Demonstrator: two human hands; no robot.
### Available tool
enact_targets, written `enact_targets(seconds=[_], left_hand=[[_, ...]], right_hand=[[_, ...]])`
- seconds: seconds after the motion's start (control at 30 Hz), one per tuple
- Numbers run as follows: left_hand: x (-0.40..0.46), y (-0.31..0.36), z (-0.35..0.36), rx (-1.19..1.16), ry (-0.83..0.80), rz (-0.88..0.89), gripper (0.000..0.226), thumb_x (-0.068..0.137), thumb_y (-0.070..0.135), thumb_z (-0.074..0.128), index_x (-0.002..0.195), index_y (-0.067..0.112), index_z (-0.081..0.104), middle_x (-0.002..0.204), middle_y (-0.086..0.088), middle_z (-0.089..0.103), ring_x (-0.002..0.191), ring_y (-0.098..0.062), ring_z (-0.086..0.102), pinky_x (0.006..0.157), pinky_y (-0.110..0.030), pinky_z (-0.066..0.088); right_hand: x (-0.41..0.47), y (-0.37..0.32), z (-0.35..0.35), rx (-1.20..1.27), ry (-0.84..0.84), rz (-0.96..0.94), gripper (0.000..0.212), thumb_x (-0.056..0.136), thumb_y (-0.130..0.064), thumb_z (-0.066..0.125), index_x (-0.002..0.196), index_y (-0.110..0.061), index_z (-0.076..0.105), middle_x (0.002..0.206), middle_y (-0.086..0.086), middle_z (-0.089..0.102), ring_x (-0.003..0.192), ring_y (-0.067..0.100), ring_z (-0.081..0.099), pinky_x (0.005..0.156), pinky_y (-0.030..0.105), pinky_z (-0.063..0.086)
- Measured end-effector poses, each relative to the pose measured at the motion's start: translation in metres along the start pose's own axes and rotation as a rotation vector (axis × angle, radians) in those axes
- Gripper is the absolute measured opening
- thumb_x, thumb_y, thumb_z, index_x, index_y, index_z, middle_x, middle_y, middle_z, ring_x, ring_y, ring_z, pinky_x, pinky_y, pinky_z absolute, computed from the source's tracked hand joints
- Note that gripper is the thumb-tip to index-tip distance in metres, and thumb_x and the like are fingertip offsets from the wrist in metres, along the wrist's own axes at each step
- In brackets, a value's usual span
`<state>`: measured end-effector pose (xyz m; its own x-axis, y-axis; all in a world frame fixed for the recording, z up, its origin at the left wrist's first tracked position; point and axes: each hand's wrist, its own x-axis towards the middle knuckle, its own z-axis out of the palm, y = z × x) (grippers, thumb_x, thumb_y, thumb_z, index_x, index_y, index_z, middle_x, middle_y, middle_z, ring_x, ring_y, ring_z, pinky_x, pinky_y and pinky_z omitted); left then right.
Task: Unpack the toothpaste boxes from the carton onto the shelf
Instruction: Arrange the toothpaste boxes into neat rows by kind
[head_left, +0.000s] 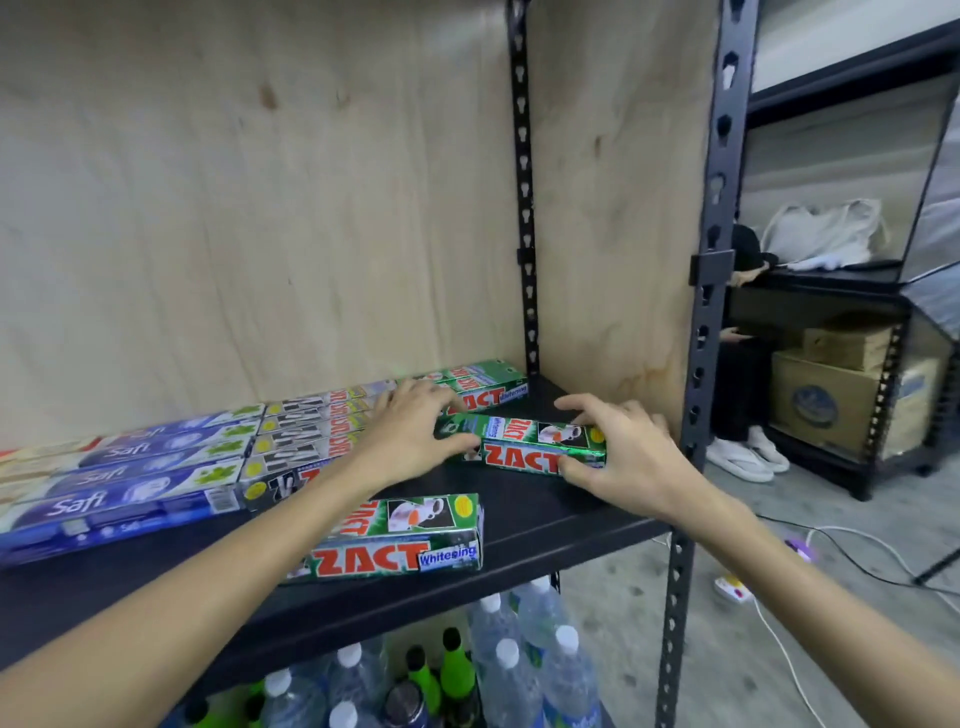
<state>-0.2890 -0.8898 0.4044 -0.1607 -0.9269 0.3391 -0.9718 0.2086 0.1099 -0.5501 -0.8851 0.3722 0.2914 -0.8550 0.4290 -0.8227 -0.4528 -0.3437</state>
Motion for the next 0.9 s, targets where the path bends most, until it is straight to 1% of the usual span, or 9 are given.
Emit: enact_targets(seconds=[0.1, 0.17, 0.23, 0.37, 0.47, 0.53, 0.67, 0.8, 0.9], left_hand=[[-0.004, 0.017, 0.003, -0.02, 0.127, -0.077, 0.024, 0.091, 0.048, 0.067, 0.105, 0.029, 0.064, 0.12, 0.006, 0.064, 0.121, -0.017, 0.05, 0.104, -0.04, 0.034], [-0.009, 0.026, 0.001, -0.174, 0.065, -0.113, 0.02, 0.093, 0.047, 0.066, 0.095, 0.028, 0.069, 0.096, 0.013, 0.068, 0.102, -0.01, 0.061, 0.094, -0.035, 0.045], [-0.016, 0.038, -0.003, -0.292, -0.077, -0.127, 0.025, 0.095, 0.05, 0.062, 0.096, 0.027, 0.072, 0.092, 0.015, 0.068, 0.091, -0.002, 0.063, 0.08, -0.027, 0.049], [-0.024, 0.046, -0.005, -0.415, -0.231, -0.107, 0.039, 0.094, 0.059, 0.055, 0.106, 0.028, 0.075, 0.11, 0.012, 0.071, 0.101, -0.004, 0.063, 0.093, -0.033, 0.051], [-0.03, 0.044, -0.007, -0.464, -0.34, -0.114, 0.059, 0.091, 0.069, 0.052, 0.13, 0.027, 0.065, 0.137, 0.011, 0.06, 0.118, -0.007, 0.054, 0.1, -0.033, 0.042], [-0.032, 0.043, -0.008, -0.524, -0.397, -0.117, 0.077, 0.085, 0.078, 0.052, 0.142, 0.027, 0.054, 0.14, 0.012, 0.054, 0.122, -0.007, 0.049, 0.101, -0.031, 0.038], [-0.027, 0.04, -0.008, -0.369, -0.441, -0.143, 0.112, 0.056, 0.103, 0.047, 0.147, 0.039, 0.043, 0.157, 0.002, 0.041, 0.138, -0.02, 0.043, 0.113, -0.045, 0.039], [-0.017, 0.03, -0.005, -0.212, -0.387, -0.134, 0.09, 0.076, 0.083, 0.056, 0.15, 0.035, 0.041, 0.159, -0.006, 0.036, 0.145, -0.027, 0.031, 0.113, -0.045, 0.036], [-0.01, 0.016, -0.005, -0.202, -0.375, -0.122, 0.086, 0.066, 0.082, 0.058, 0.142, 0.041, 0.051, 0.151, -0.003, 0.047, 0.139, -0.026, 0.038, 0.112, -0.05, 0.038]], right_hand=[[-0.016, 0.0, 0.005, 0.143, 0.133, 0.044, 0.065, 0.076, -0.051, 0.077, 0.134, -0.035, 0.049, 0.114, -0.01, 0.067, 0.109, 0.019, 0.051, 0.094, 0.043, 0.042], [-0.022, -0.004, 0.011, 0.206, 0.198, 0.088, 0.066, 0.072, -0.05, 0.081, 0.129, -0.029, 0.056, 0.109, -0.008, 0.069, 0.106, 0.019, 0.053, 0.093, 0.045, 0.047], [-0.025, -0.012, 0.018, 0.212, 0.233, 0.127, 0.065, 0.072, -0.053, 0.081, 0.126, -0.022, 0.062, 0.11, -0.003, 0.068, 0.107, 0.022, 0.054, 0.092, 0.044, 0.048], [-0.032, -0.031, 0.022, 0.282, 0.232, 0.18, 0.055, 0.089, -0.062, 0.059, 0.119, -0.018, 0.069, 0.111, 0.001, 0.067, 0.11, 0.021, 0.056, 0.092, 0.035, 0.047], [-0.042, -0.041, 0.016, 0.48, 0.185, 0.166, 0.035, 0.103, -0.032, 0.043, 0.117, -0.016, 0.071, 0.114, 0.0, 0.067, 0.108, 0.012, 0.057, 0.084, 0.02, 0.044], [-0.046, -0.045, 0.015, 0.532, 0.134, 0.155, 0.034, 0.102, -0.016, 0.042, 0.124, -0.016, 0.068, 0.118, -0.002, 0.066, 0.102, 0.002, 0.06, 0.076, 0.005, 0.042], [-0.042, -0.047, 0.021, 0.557, 0.049, 0.099, 0.042, 0.096, -0.001, 0.044, 0.126, -0.02, 0.066, 0.099, -0.006, 0.071, 0.071, -0.01, 0.059, 0.062, 0.005, 0.041], [-0.027, -0.04, 0.028, 0.57, 0.029, 0.073, 0.033, 0.097, -0.007, 0.057, 0.126, -0.019, 0.067, 0.106, -0.011, 0.073, 0.087, -0.005, 0.067, 0.088, 0.021, 0.055], [-0.008, -0.029, 0.033, 0.426, 0.132, 0.06, 0.034, 0.094, -0.021, 0.068, 0.128, -0.02, 0.062, 0.113, -0.006, 0.068, 0.089, 0.001, 0.064, 0.079, 0.012, 0.05]])
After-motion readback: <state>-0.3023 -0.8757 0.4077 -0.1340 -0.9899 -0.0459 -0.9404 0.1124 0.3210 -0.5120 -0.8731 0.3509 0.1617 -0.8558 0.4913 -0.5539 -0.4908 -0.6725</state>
